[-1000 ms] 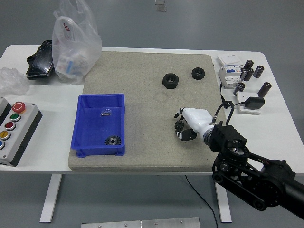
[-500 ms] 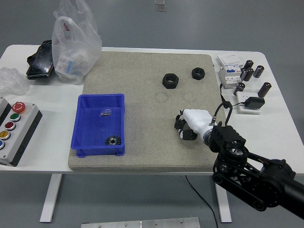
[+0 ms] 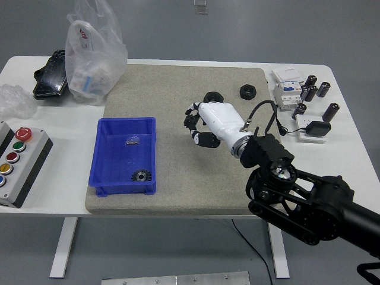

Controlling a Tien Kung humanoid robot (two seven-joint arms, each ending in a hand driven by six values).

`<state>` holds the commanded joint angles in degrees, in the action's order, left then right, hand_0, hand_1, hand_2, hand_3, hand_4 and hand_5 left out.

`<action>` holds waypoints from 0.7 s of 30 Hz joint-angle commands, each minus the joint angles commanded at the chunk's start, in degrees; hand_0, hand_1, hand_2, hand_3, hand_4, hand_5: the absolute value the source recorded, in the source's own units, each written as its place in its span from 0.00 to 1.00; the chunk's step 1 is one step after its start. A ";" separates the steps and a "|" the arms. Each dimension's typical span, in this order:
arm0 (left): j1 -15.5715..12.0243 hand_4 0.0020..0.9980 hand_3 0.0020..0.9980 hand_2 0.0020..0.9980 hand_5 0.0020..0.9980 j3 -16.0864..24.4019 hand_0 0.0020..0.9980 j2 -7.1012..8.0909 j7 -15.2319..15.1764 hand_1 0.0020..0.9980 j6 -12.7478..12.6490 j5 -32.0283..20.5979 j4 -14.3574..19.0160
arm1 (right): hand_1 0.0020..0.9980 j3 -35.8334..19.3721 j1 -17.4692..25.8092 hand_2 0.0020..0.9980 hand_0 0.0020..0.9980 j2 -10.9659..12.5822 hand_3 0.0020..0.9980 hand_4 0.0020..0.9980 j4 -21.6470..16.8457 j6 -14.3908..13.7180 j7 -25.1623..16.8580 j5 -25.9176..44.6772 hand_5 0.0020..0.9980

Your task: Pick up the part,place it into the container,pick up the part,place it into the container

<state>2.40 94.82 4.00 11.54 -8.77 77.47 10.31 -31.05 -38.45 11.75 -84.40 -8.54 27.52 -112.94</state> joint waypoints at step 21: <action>0.19 0.74 0.72 0.69 0.47 -0.19 0.74 0.28 0.49 0.69 -0.15 -0.21 0.00 | 0.53 15.46 -14.10 0.34 0.45 -5.39 0.36 0.16 -0.24 13.97 -0.16 -0.80 0.00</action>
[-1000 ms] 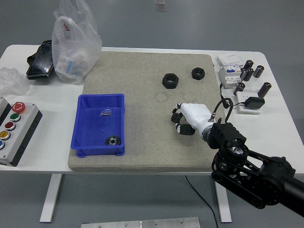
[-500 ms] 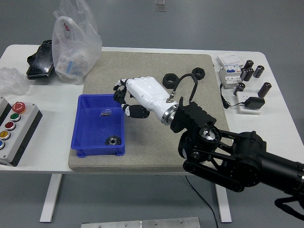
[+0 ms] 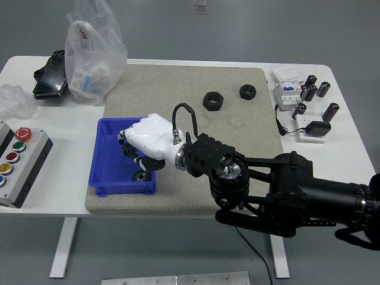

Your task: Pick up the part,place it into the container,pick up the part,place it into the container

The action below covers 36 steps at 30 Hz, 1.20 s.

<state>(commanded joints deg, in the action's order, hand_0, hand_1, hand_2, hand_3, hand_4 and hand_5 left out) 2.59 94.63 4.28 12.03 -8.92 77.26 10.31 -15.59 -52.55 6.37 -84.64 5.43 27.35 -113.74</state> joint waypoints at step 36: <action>-0.05 0.74 0.72 0.69 0.48 -0.26 0.74 0.08 -0.28 0.69 0.03 -0.50 0.00 | 0.62 0.79 0.72 0.66 0.41 0.57 0.68 0.48 -0.76 1.83 2.33 3.98 0.00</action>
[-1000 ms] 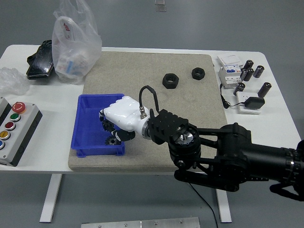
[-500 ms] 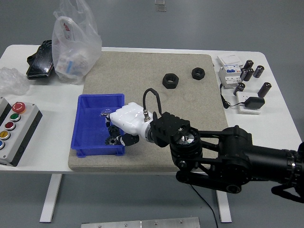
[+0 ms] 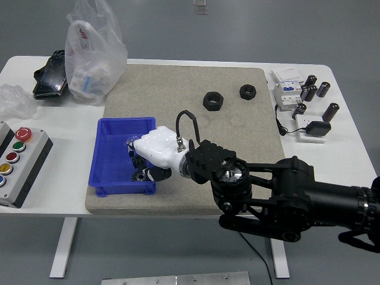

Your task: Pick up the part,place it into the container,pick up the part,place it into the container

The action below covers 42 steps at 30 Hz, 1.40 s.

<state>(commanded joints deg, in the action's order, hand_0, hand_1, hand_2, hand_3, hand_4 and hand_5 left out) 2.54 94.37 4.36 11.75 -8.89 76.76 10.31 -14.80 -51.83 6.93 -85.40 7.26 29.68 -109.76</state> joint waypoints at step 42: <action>-0.04 0.72 0.71 0.69 0.47 0.60 0.74 -0.13 0.05 0.69 -0.03 0.75 0.00 | 0.62 -22.25 11.60 0.72 0.40 5.00 0.72 0.60 -2.37 -15.89 -5.91 -5.63 0.02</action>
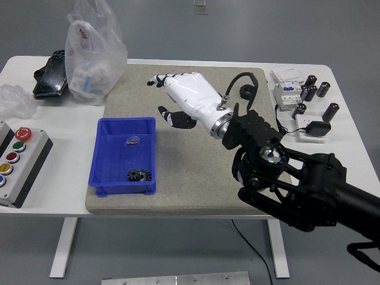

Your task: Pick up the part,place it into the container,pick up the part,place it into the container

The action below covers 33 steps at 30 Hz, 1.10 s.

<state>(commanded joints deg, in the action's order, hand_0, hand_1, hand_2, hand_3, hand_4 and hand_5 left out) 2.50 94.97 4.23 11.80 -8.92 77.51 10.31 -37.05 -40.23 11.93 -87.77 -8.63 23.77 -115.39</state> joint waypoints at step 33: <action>0.51 0.73 0.72 0.69 0.46 -0.41 0.74 1.96 -0.75 0.69 0.87 2.43 0.00 | 0.64 -39.66 31.80 0.73 0.45 2.96 0.76 0.58 0.79 -26.84 -18.92 18.43 0.16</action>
<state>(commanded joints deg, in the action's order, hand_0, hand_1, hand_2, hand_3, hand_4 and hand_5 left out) 3.01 94.56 6.19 11.05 -8.04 79.94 10.31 -76.70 -8.43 14.89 -86.99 -35.46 4.85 -96.96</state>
